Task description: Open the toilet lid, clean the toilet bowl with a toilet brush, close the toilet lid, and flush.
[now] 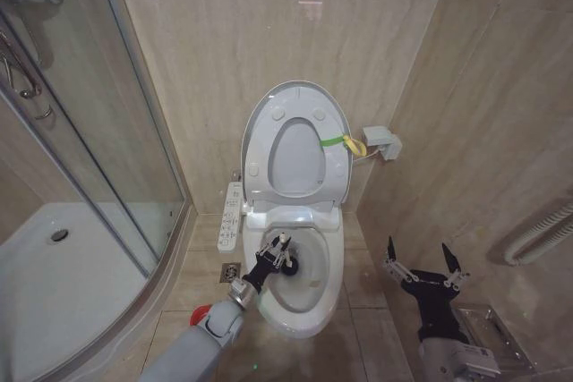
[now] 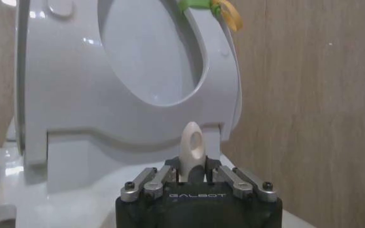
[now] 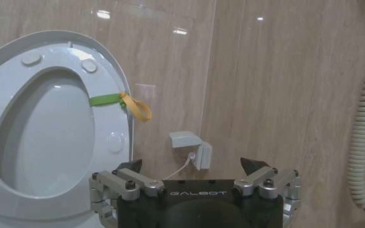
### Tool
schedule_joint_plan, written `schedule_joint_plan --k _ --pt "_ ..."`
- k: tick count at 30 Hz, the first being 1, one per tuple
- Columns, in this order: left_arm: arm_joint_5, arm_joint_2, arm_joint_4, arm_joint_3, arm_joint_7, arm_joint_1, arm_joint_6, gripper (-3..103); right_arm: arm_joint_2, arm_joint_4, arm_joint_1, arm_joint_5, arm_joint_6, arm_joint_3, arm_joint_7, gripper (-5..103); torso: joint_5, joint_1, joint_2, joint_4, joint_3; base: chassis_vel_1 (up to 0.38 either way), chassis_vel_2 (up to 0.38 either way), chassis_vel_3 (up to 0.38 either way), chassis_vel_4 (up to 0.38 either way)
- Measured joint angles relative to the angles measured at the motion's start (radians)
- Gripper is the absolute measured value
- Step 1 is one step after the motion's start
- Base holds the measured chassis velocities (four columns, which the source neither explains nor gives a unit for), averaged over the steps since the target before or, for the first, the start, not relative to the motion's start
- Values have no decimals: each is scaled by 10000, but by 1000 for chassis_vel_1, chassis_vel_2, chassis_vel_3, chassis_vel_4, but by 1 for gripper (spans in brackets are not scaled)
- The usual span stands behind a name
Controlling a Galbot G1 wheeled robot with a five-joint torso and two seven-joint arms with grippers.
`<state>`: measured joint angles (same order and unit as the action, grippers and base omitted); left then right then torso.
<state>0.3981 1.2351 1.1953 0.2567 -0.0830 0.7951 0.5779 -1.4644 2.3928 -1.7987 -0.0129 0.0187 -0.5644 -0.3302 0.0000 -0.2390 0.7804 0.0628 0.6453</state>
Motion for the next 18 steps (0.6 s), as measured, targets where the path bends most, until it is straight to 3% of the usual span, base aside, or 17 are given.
schedule_joint_plan --k 8,12,18 --pt "-218 -121 1689 -246 532 252 -261 26 0 0 0 0 0 0 -1 100 1 0 0 2 -1 0 0 0 0" --pt "-348 -303 3096 -184 801 639 -534 26 0 0 0 0 0 0 0 100 0 0 1 1 -1 0 0 0 0" --pt "-472 -373 3850 35 940 943 -703 26 0 0 0 0 0 0 0 100 0 0 1 1 -1 0 0 0 0"
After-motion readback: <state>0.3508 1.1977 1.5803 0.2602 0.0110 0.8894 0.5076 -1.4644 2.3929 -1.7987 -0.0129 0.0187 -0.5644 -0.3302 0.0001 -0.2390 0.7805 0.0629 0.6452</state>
